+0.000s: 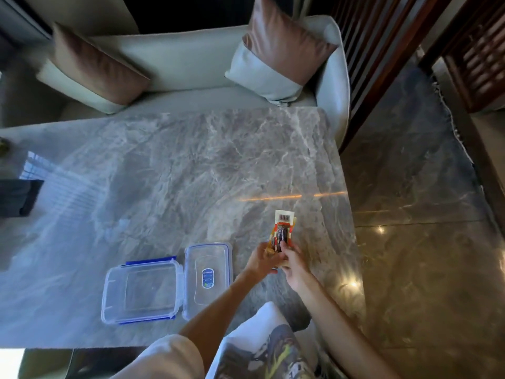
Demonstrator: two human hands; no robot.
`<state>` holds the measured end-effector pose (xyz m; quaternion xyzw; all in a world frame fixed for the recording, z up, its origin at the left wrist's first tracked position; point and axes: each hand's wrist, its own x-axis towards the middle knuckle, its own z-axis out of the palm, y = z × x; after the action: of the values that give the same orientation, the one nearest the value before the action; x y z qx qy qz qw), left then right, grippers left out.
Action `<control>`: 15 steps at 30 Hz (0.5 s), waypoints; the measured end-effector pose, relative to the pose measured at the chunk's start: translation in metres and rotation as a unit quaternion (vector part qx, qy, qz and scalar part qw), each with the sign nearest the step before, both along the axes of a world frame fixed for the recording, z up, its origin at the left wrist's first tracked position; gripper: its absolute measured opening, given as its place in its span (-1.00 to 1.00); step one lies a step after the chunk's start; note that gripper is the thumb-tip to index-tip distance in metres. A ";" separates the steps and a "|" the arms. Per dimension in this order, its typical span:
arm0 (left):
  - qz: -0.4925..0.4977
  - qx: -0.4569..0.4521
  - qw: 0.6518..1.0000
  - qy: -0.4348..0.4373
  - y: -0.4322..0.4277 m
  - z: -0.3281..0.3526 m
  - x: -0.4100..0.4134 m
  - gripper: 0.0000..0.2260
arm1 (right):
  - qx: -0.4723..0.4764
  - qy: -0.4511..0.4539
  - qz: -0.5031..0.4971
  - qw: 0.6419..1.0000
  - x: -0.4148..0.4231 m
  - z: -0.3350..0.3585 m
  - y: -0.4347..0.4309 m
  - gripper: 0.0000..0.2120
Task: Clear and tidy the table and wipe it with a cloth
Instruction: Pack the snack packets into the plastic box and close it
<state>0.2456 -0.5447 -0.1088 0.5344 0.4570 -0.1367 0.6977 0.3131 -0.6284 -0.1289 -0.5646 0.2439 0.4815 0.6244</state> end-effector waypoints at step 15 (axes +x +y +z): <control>-0.324 0.495 0.806 -0.039 0.012 -0.011 -0.034 -0.59 | -0.111 -0.347 0.224 0.904 0.010 0.006 -0.066 -0.83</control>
<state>0.2117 -0.5324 -0.1193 0.9289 0.2357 -0.0892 0.2712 0.3230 -0.6942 -0.1230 -0.8015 -0.0695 0.3524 0.4782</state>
